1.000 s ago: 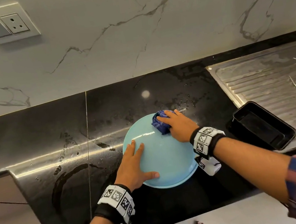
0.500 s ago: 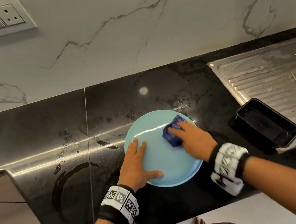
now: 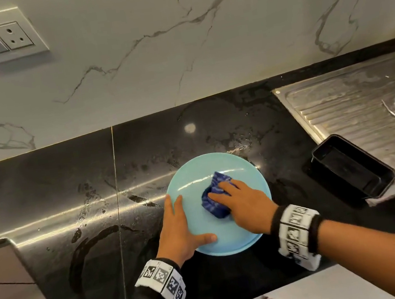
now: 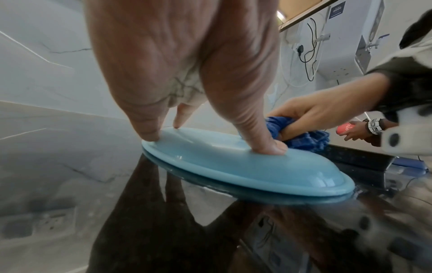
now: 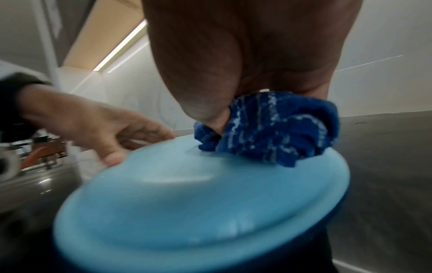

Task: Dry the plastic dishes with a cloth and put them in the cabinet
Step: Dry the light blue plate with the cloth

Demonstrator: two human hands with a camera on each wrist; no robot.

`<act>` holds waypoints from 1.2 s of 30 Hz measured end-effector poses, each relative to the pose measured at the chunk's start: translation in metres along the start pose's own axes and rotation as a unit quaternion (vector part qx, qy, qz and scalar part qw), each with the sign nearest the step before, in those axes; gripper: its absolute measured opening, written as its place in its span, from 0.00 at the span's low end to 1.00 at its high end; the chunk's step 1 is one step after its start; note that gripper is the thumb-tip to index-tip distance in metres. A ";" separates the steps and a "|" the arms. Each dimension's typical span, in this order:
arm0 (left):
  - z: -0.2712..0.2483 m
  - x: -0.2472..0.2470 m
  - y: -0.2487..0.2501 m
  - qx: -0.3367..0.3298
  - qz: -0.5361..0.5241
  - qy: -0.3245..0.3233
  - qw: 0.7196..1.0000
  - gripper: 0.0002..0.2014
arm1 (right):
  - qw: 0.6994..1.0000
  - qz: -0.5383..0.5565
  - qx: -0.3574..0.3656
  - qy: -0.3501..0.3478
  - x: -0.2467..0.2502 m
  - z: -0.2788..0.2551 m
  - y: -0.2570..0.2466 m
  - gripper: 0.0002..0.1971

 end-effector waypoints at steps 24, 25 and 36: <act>0.002 0.002 0.001 0.021 0.047 0.000 0.999 0.74 | 0.998 -0.040 -0.045 -0.025 0.034 0.031 0.055 0.30; 0.002 0.002 0.002 0.022 0.046 -0.002 0.999 0.74 | 0.997 -0.037 -0.052 -0.030 0.041 0.050 0.054 0.28; 0.006 0.005 0.010 0.050 0.083 -0.035 0.995 0.76 | 0.982 -0.141 0.084 -0.098 0.032 0.146 -0.063 0.24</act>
Point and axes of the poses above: each hand's wrist, its own z-axis towards the middle knuckle, its own x-axis out of the back of the hand, y = z × x, the point moved 5 cm from there along z, towards the middle knuckle, and after that the axes turned 3 degrees about -x, right-handed, at the moved point
